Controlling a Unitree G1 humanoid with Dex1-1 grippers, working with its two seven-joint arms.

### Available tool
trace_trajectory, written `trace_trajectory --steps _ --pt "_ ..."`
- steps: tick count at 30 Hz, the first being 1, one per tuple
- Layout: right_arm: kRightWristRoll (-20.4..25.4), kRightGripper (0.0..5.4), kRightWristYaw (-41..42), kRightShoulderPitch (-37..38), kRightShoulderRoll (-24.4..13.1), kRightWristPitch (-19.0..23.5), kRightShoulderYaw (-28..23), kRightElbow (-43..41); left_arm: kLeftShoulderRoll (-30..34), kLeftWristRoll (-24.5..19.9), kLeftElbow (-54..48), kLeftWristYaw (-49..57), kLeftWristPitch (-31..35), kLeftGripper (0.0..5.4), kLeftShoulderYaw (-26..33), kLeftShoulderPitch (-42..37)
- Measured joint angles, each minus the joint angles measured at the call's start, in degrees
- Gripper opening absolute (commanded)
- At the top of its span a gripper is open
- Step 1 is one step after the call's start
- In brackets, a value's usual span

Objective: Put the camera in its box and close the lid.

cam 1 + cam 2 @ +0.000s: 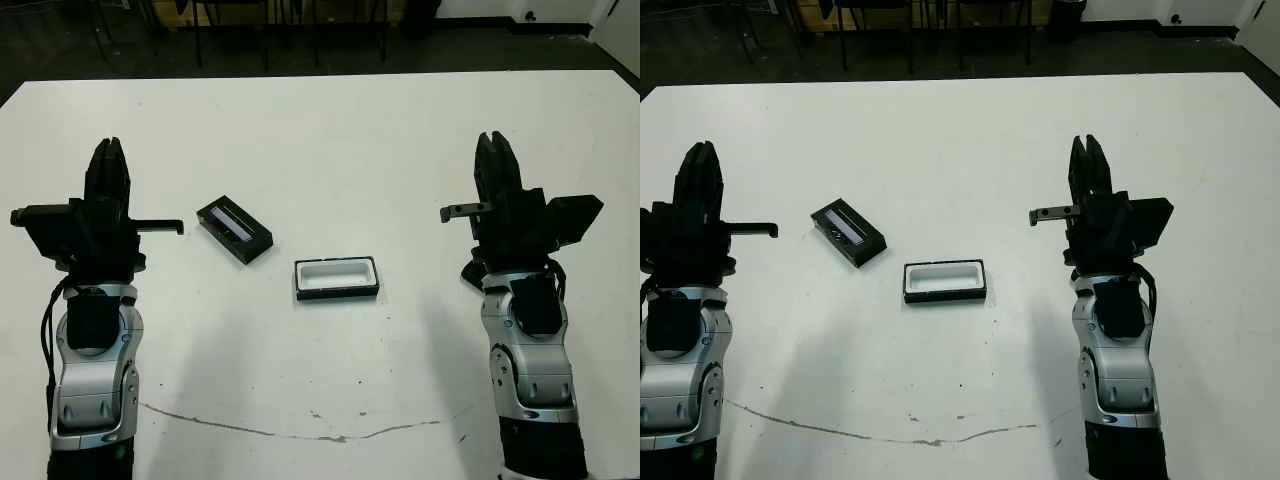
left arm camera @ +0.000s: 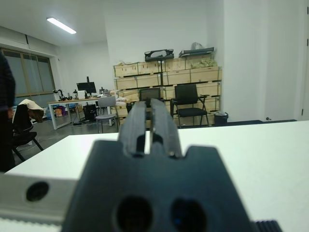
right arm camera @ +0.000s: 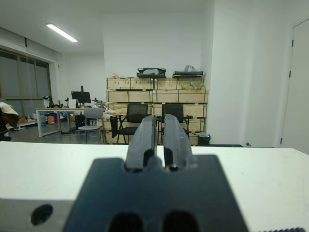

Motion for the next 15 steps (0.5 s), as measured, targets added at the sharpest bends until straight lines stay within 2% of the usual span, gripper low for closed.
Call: trace_trajectory --steps 15 --pt "0.15 0.00 0.31 0.00 -0.74 0.05 -0.27 -0.06 -0.61 0.69 0.16 0.21 -0.48 0.01 -0.52 0.34"
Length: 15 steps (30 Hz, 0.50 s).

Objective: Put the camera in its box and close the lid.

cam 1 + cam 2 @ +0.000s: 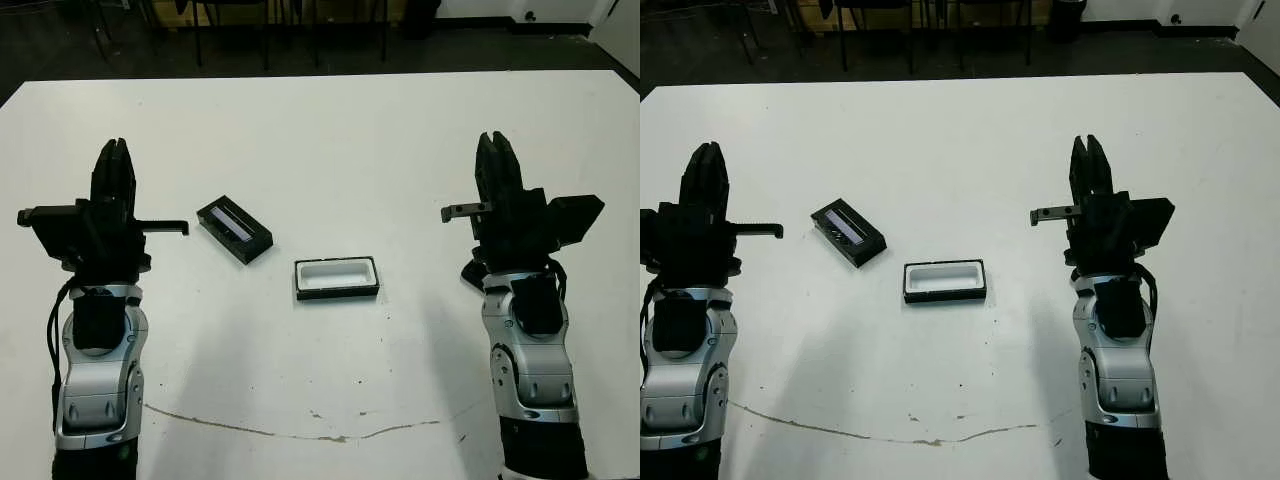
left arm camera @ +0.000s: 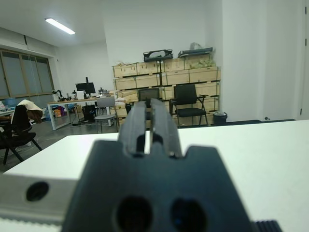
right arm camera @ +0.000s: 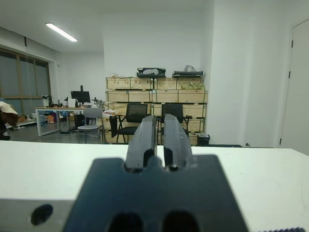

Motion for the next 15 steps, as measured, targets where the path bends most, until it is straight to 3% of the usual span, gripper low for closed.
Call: trace_trajectory --steps 7,15 --pt "3.18 0.00 5.31 -0.26 -6.05 2.37 -2.97 -0.15 -0.04 -0.28 -0.07 -0.02 0.01 0.01 0.16 0.35" --pt "11.32 0.00 15.39 -1.85 -18.28 14.54 -8.33 -1.90 -0.20 -0.73 -0.12 -0.06 0.01 0.01 -0.05 0.35"
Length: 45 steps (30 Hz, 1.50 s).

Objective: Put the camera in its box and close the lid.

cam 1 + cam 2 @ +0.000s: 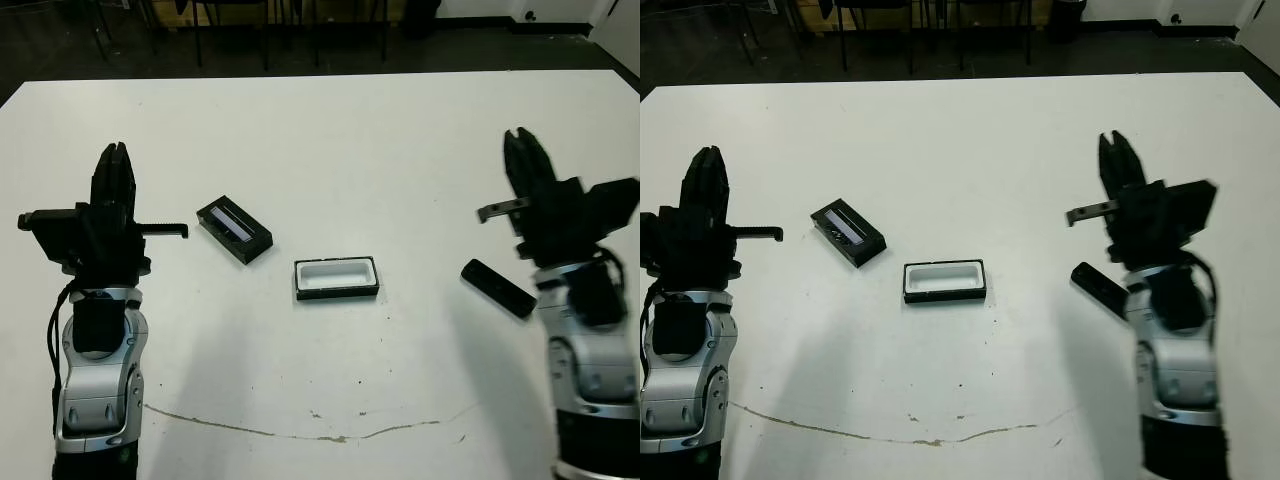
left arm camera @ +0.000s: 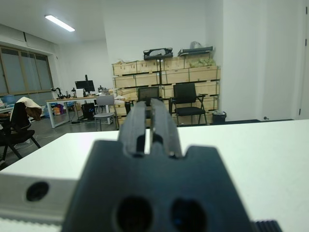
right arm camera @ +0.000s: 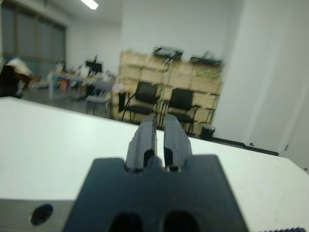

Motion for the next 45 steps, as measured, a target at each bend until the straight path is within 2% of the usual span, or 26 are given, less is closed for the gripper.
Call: trace_trajectory --steps 2,6,9,14,17,23,29,32,45 --pt "3.38 0.21 4.48 -0.22 -4.03 4.10 -1.19 -0.31 0.00 0.00 0.01 0.00 -0.03 0.00 0.01 0.00" --pt "9.55 0.75 14.40 -1.48 -10.44 7.72 -2.80 1.99 0.00 -0.07 0.14 0.00 -0.16 0.00 0.06 0.00" --pt "12.47 1.28 19.63 -2.15 -13.11 9.68 -3.25 4.50 0.00 -0.22 0.14 -0.02 -0.15 0.00 0.08 0.01" --pt "16.41 2.17 25.74 -1.49 -16.86 16.82 -3.30 6.12 0.01 -0.31 0.14 -0.25 -0.15 0.00 0.09 0.03" --pt "16.96 2.70 30.06 -0.99 -18.94 18.35 -3.03 7.84 0.01 -0.35 0.14 -0.27 -0.15 0.00 0.11 0.06" --pt "16.78 3.76 40.18 -0.89 -21.07 16.08 -1.94 12.76 0.01 -0.43 0.24 -0.42 -0.16 0.00 0.17 0.10" --pt "16.69 4.79 40.99 -0.07 -21.07 14.99 -2.34 13.51 0.02 -0.33 0.72 -0.45 -0.66 0.00 0.18 0.41" --pt "15.54 5.33 40.93 0.40 -20.96 12.01 -2.41 13.82 0.02 -0.43 0.80 -0.57 -0.76 0.00 0.24 0.58" --pt "12.93 5.38 40.29 4.27 -19.45 6.80 -2.08 15.06 0.05 -0.80 1.05 -0.86 -1.14 0.00 0.55 0.86"
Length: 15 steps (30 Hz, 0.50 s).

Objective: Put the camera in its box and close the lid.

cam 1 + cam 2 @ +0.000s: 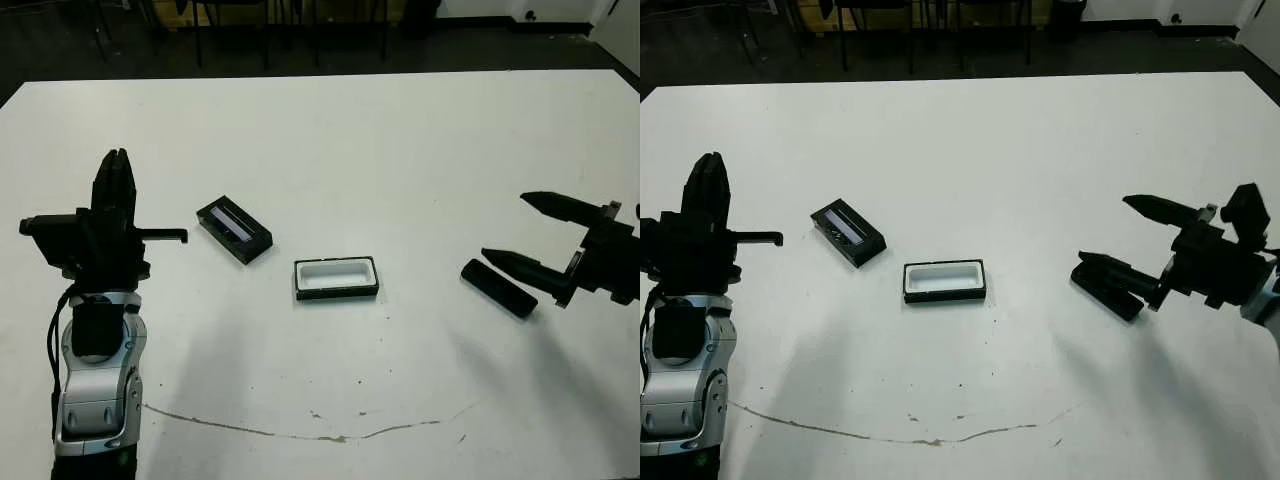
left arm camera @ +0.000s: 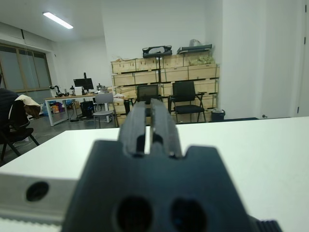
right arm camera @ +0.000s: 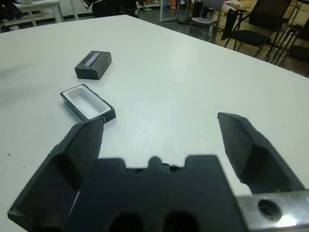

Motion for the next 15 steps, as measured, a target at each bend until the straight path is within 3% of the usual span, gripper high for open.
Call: trace_trajectory --steps 9,15 --pt "-1.84 5.38 -0.19 3.72 0.95 -4.97 0.19 0.77 0.01 -0.41 0.00 -0.17 0.03 0.00 0.11 0.19" --pt "-2.93 5.38 -0.58 5.31 1.07 -6.03 0.28 2.57 0.14 -0.46 0.00 -0.42 -0.01 0.00 0.19 0.27"
